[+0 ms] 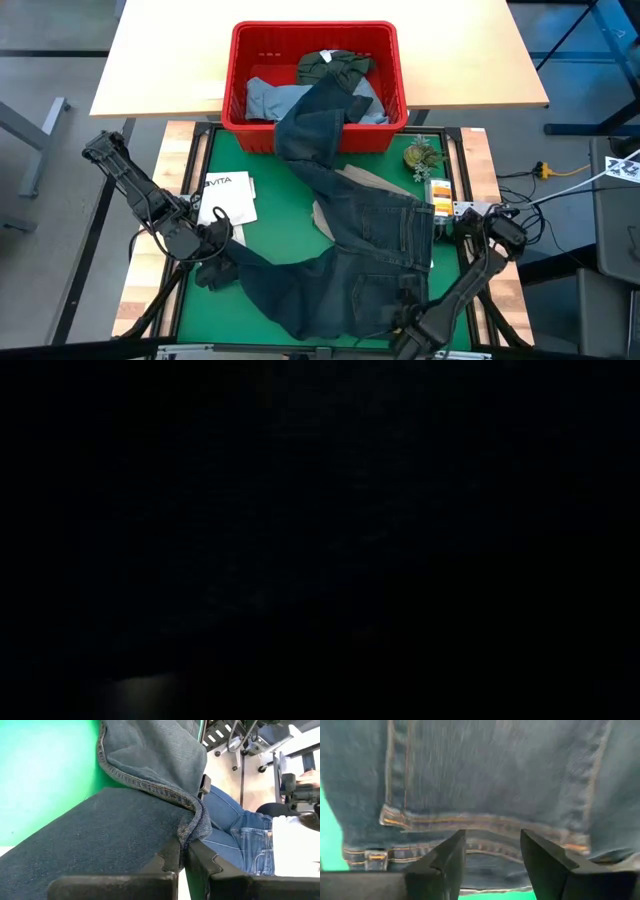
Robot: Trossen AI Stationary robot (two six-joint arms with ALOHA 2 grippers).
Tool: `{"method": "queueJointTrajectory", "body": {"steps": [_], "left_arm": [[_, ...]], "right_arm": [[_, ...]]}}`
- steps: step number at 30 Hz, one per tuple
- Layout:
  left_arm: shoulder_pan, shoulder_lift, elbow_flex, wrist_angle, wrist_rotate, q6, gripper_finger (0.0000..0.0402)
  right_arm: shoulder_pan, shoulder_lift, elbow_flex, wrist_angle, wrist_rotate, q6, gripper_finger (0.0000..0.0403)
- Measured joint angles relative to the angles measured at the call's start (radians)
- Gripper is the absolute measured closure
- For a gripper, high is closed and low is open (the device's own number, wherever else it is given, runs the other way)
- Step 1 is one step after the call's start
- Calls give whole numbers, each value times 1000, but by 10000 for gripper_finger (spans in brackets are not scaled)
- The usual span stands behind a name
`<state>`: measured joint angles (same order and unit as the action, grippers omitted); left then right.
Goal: Fold Laundry from Bin
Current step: Fold the dark blue jeans
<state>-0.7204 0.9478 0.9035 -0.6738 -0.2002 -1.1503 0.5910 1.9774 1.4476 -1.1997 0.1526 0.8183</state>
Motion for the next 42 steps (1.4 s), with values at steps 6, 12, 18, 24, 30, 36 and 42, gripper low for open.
{"method": "queueJointTrajectory", "body": {"steps": [6,12,18,24,30,36,42], "left_arm": [[0,0,0,0,-19,0,393],[0,0,0,-1,-19,-2,393],[0,1,0,-31,-31,-73,393],[0,1,0,-62,-36,-104,393],[0,2,0,-62,-83,-96,386],[0,2,0,-64,-105,-70,369],[0,2,0,-83,-111,-70,369]], "right_arm": [[43,0,-122,144,-29,55,217],[50,-9,-198,193,-101,74,217],[60,0,-202,-24,-154,72,217],[58,5,-209,-167,-158,99,217],[58,4,-208,-160,-193,94,217],[58,4,-184,-171,-205,52,217],[58,2,-74,-279,-154,-17,217]]}}
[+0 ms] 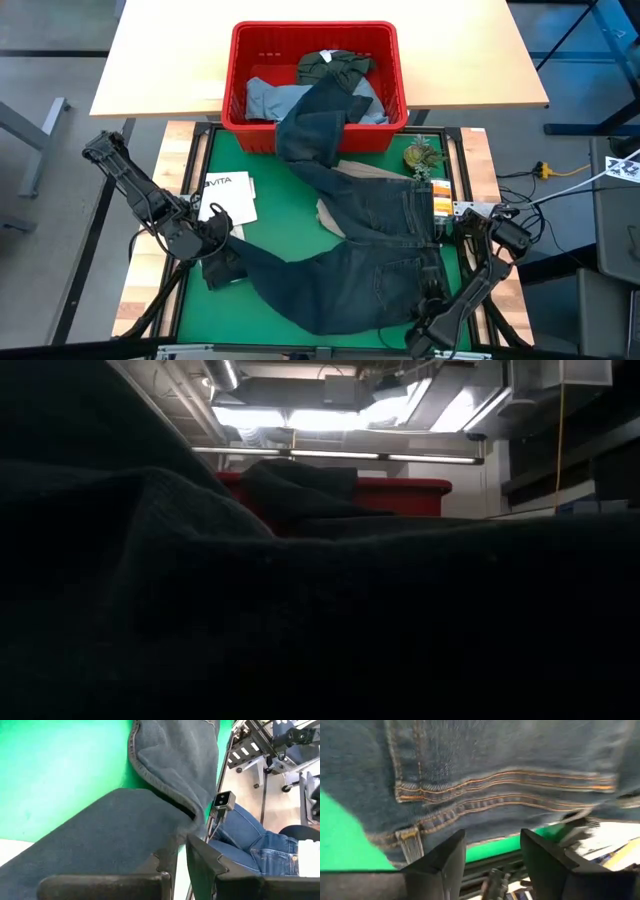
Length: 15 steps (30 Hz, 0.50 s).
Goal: Fold Laundry from Bin
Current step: Fold the dark blue jeans
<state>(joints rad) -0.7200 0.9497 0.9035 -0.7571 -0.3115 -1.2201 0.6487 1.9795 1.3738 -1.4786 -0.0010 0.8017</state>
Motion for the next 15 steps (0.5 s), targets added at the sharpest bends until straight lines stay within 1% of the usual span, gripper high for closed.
{"method": "queueJointTrajectory", "body": {"steps": [4,10,12,15], "left_arm": [[0,0,0,-2,0,0,379],[0,0,0,-4,-21,1,387],[0,0,0,-22,-30,2,381],[0,0,0,-77,-37,-4,359]], "right_arm": [[0,0,95,-91,86,-29,217],[-8,-15,203,-89,203,-82,217],[-10,-15,233,-93,227,-82,217],[-17,-15,271,-88,255,-100,217]]}}
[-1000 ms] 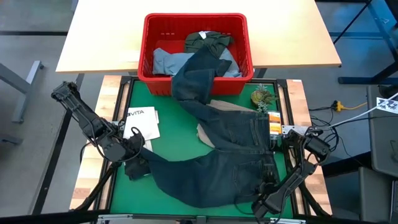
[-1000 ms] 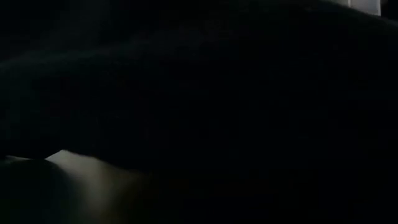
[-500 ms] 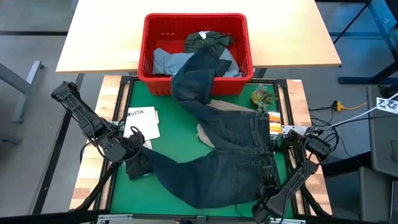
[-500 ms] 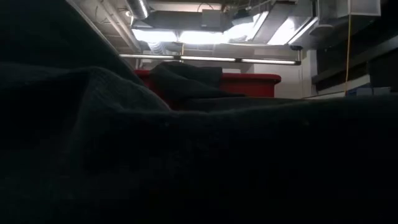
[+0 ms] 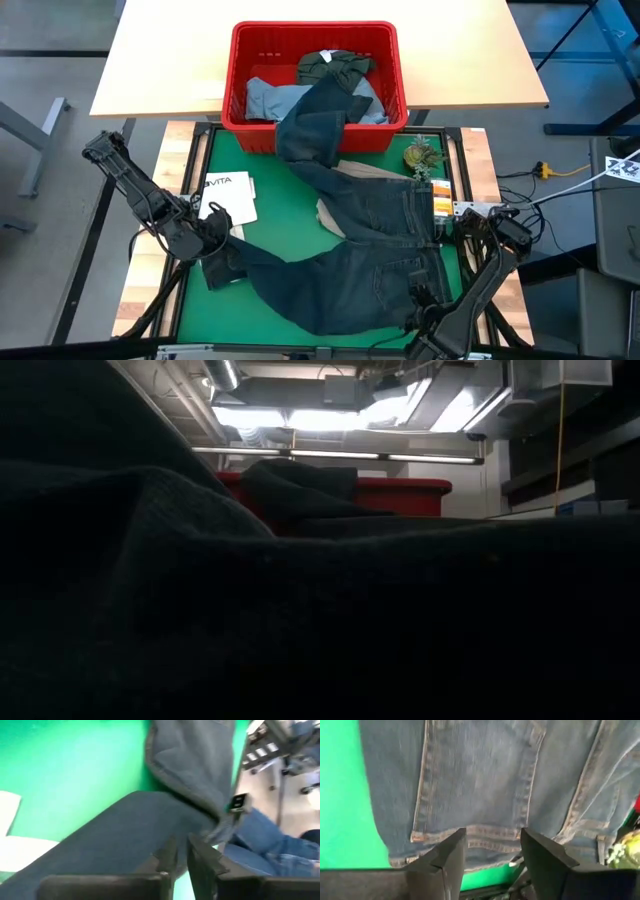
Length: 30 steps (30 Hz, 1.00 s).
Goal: Fold Laundry from Bin
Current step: Fold the dark blue jeans
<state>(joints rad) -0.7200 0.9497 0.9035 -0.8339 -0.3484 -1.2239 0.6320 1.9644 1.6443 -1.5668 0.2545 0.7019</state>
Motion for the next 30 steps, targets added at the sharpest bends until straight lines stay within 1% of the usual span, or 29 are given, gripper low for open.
{"method": "queueJointTrajectory", "body": {"steps": [2,5,7,10,12,15,18,25,30], "left_arm": [[0,0,0,-49,0,-30,337],[0,0,0,-117,15,-118,300],[0,0,0,-148,65,-184,276],[0,0,0,-191,173,-308,246],[0,9,0,-217,209,-398,234],[-7,40,0,-274,212,-499,226],[-9,85,0,-322,217,-551,226],[-14,186,0,-394,342,-678,229],[-32,269,0,-421,376,-769,230]], "right_arm": [[-1,0,13,1,18,-6,217],[-6,0,18,2,33,-11,217],[-13,0,18,3,33,-12,217],[-19,0,18,8,34,-12,217],[-19,0,18,18,34,-12,217],[-18,0,18,36,34,-12,217],[-18,0,18,67,32,-12,217],[-17,0,18,83,36,-12,217],[-17,0,18,102,50,-12,217]]}}
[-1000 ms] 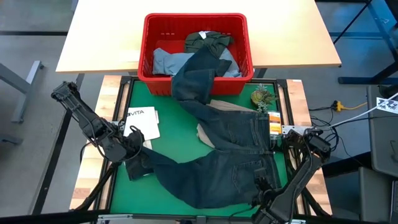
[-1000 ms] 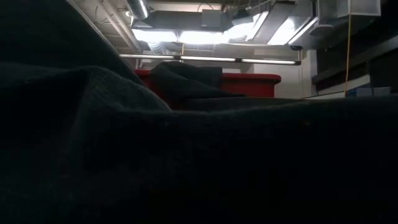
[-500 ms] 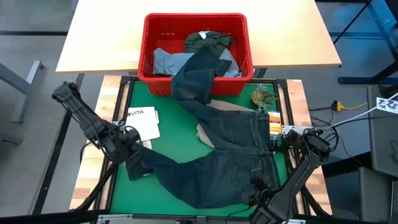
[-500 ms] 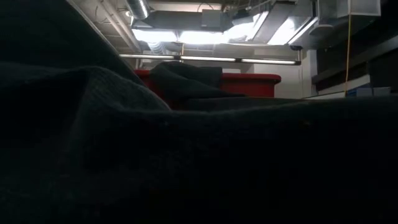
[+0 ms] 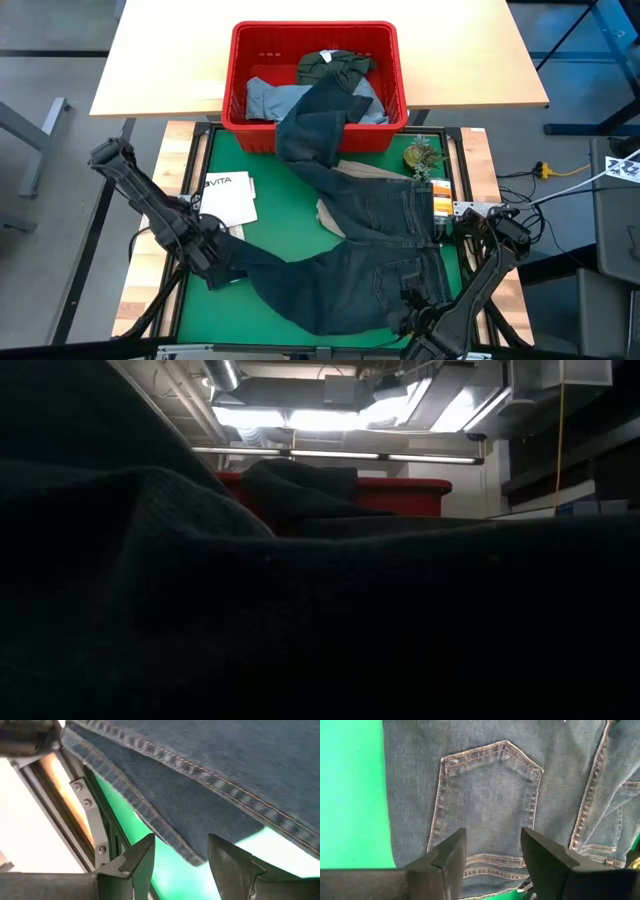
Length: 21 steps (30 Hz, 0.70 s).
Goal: Fold Laundry from Bin
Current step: Fold the dark blue jeans
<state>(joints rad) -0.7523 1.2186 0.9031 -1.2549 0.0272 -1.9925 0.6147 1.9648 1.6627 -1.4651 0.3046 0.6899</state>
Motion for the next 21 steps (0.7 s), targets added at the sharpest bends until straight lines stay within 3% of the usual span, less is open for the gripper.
{"method": "queueJointTrajectory", "body": {"steps": [11,21], "left_arm": [[-90,164,0,11,2,-183,230],[-181,203,-11,23,-62,-360,230]], "right_arm": [[0,0,0,78,2,-46,217],[1,0,0,85,73,-69,217]]}}
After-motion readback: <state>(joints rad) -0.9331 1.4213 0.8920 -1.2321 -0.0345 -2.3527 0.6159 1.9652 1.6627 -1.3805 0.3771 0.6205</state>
